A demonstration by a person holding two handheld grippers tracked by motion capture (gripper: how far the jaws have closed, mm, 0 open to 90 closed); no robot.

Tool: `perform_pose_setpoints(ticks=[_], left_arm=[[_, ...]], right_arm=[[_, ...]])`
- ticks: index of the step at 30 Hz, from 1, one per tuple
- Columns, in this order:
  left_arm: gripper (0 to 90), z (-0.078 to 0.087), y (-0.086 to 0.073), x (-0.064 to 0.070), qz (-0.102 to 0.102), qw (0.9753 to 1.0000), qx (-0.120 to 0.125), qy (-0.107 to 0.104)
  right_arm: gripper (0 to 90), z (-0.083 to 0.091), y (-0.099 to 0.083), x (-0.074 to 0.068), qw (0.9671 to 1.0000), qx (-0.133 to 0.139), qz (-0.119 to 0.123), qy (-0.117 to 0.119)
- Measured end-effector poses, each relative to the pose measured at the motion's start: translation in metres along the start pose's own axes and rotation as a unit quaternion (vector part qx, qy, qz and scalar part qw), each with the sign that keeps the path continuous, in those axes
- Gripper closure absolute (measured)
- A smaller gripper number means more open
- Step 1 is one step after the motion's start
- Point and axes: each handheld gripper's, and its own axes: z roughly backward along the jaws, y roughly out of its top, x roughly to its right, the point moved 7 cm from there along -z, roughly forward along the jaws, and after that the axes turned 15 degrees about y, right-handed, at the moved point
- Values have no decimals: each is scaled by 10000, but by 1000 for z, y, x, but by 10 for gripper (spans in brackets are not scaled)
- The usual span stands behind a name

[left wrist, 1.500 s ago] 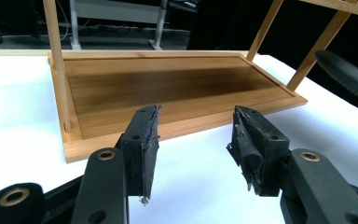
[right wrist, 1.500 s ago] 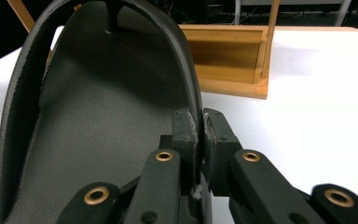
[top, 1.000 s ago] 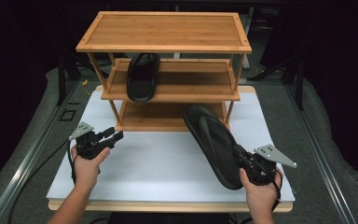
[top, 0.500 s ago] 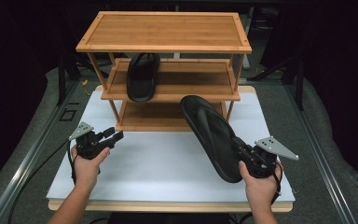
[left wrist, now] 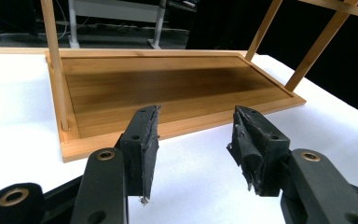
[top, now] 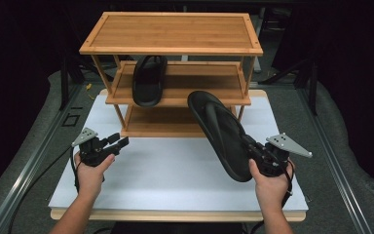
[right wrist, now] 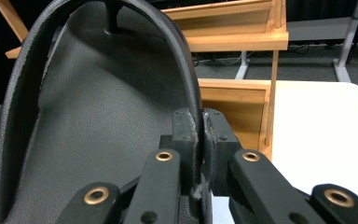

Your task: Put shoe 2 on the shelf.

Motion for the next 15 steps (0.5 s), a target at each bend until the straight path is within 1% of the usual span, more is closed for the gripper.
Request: perform_pose_setpoints(ticks=[6, 7, 8, 9, 10, 12, 15], left_arm=[[507, -1, -1, 0, -1, 10000, -3, -7], [507, -1, -1, -1, 6, 10000, -10, -2], [508, -1, -1, -1, 11, 10000, -8, 2], [507, -1, -1, -1, 17, 10000, -18, -3], [508, -1, -1, -1, 16, 10000, -24, -3], [507, -1, -1, -2, 15, 10000, -32, -5], [508, -1, -2, -2, 7, 10000, -34, -5]], right_arm=[[843, -9, 8, 8, 10000, 26, -38, -76], [843, -11, 9, 9, 9999, 111, -29, -82], [843, -12, 10, 10, 9999, 53, -39, -104], [843, -13, 11, 11, 9999, 110, -24, -118], [843, -15, 13, 13, 9998, 89, -41, -152], [842, -19, 16, 15, 9997, 167, -43, -174], [842, -24, 22, 17, 9997, 141, -12, -222]])
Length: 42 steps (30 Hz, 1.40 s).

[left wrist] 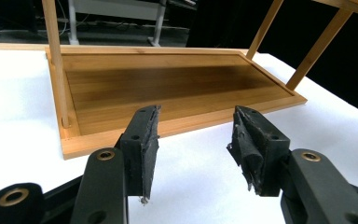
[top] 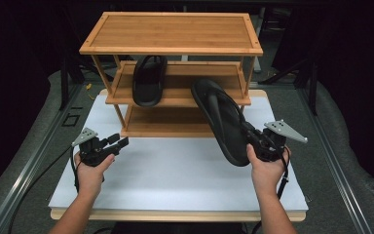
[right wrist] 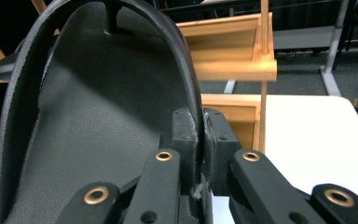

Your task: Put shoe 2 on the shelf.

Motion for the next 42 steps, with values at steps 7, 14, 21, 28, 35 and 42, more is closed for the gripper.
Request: perform_pose_setpoints(ticks=[7, 14, 21, 28, 35, 42], left_arm=[[507, -1, -1, 1, -17, 10000, -37, -33], [507, -2, -2, -3, 36, 10000, -30, -3], [507, -2, -2, -5, 84, 10000, -32, -4], [507, -2, -3, -3, 37, 10000, -65, -20], [507, -4, -5, -2, 16, 9999, -105, -42], [507, -4, -5, 0, 27, 9999, -96, -61]], right_arm=[[842, -24, 16, 4, 9998, -38, 106, -141], [842, -52, 28, 7, 9996, -64, 85, -272], [842, -72, 46, 1, 9991, -71, 247, -330], [841, -92, 59, 3, 9987, -124, 236, -441], [840, -106, 62, 2, 9978, -196, 304, -564], [840, -119, 61, 10, 9963, -272, 148, -808]])
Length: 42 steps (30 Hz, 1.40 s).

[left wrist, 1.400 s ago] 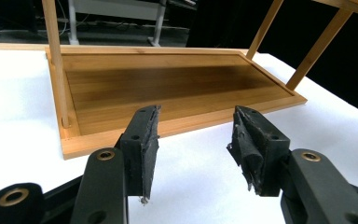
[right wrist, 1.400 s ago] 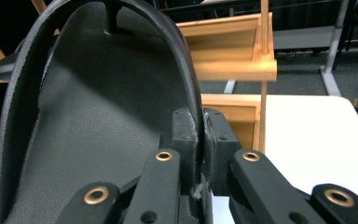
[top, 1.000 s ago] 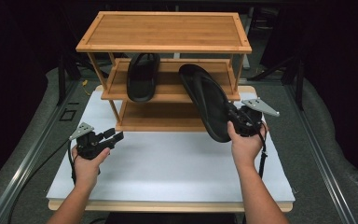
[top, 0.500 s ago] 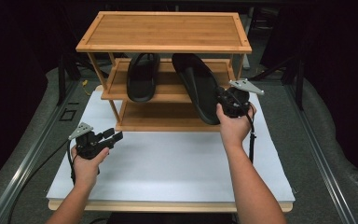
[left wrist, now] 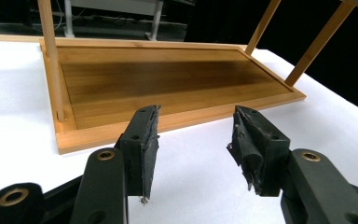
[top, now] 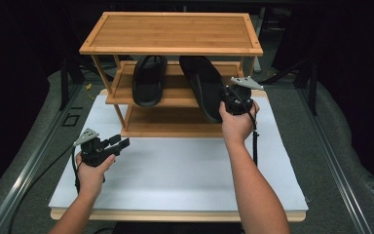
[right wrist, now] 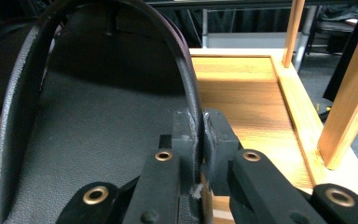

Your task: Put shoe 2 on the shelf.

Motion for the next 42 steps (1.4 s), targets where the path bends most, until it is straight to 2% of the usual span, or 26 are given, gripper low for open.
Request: perform_pose_setpoints(ticks=[7, 11, 14, 17, 19, 23, 29, 31, 34, 37, 38, 39, 41, 42], left_arm=[[506, -1, -1, 2, -24, 10000, -29, -24], [506, -1, -1, 3, -40, 10000, -35, -31], [505, -1, -1, 3, -27, 10000, -27, -32], [503, -1, -2, 3, -53, 10000, -41, -36], [503, -1, -2, 3, -45, 10000, -39, -31], [503, -1, -2, 3, -49, 10000, -39, -31], [501, -1, -2, 5, -78, 10000, -35, -21], [501, -1, -3, 5, -65, 10000, -51, -13], [501, -2, -4, 6, -68, 10000, -69, -20], [500, -2, -3, 7, -81, 9999, -60, -6], [500, -2, -3, 7, -87, 9999, -65, 3], [500, -2, -3, 7, -94, 9999, -51, 2], [499, -3, -2, 7, -94, 9999, -47, 8], [498, -3, -2, 8, -79, 10000, -39, 7]], right_arm=[[834, -6, 3, 2, 9998, -21, -109, -159], [794, -7, 2, 3, 9997, -14, -103, -242], [762, -7, 2, 0, 9995, 104, -302, 25], [722, -5, 3, 0, 9994, 161, -318, 12], [706, 0, 5, -3, 9988, 232, -361, 240], [664, 9, 5, -6, 9985, 198, -200, 472], [643, 25, 2, -8, 9985, 134, 252, 470], [641, 34, -1, -8, 9981, 154, 317, 504], [633, 49, -6, -8, 9975, 257, 274, 592], [631, 61, -13, -11, 9971, 216, 325, 657], [631, 63, -15, -13, 9965, 320, 291, 716], [630, 64, -16, -14, 9965, 309, 301, 714], [632, 64, -24, -17, 9966, 144, 366, 727], [631, 64, -26, -19, 9963, 155, 444, 722]])
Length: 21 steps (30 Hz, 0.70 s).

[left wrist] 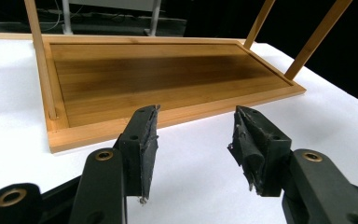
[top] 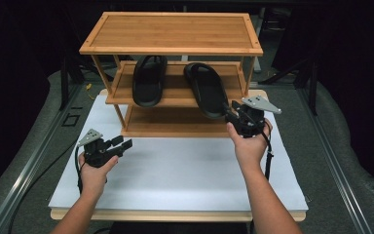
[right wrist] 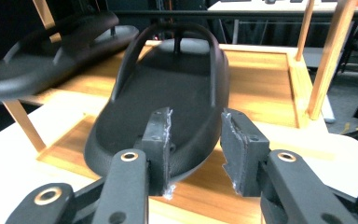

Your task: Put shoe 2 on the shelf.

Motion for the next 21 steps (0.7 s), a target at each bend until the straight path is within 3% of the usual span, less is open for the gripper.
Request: perform_pose_setpoints(ticks=[5, 12, 16, 18, 19, 21], left_arm=[[497, -1, 6, 5, -52, 10000, 44, -58], [497, -2, 21, 9, -144, 9997, 151, -90], [497, -4, 38, 8, -186, 9994, 285, -54], [497, -4, 48, 9, -197, 9992, 350, -24], [495, -5, 53, 10, -205, 9990, 405, -23], [490, -7, 62, 12, -219, 9988, 444, -2]], right_arm=[[610, -4, -3, -4, 9996, 248, -95, -29], [600, -20, -4, -9, 9997, 236, -72, -91], [597, -29, -3, -10, 9991, 340, -130, -224], [597, -33, -2, -11, 9992, 357, -133, -83], [597, -35, -1, -10, 9991, 357, -151, -192], [598, -38, 0, -10, 9989, 369, -208, -191]])
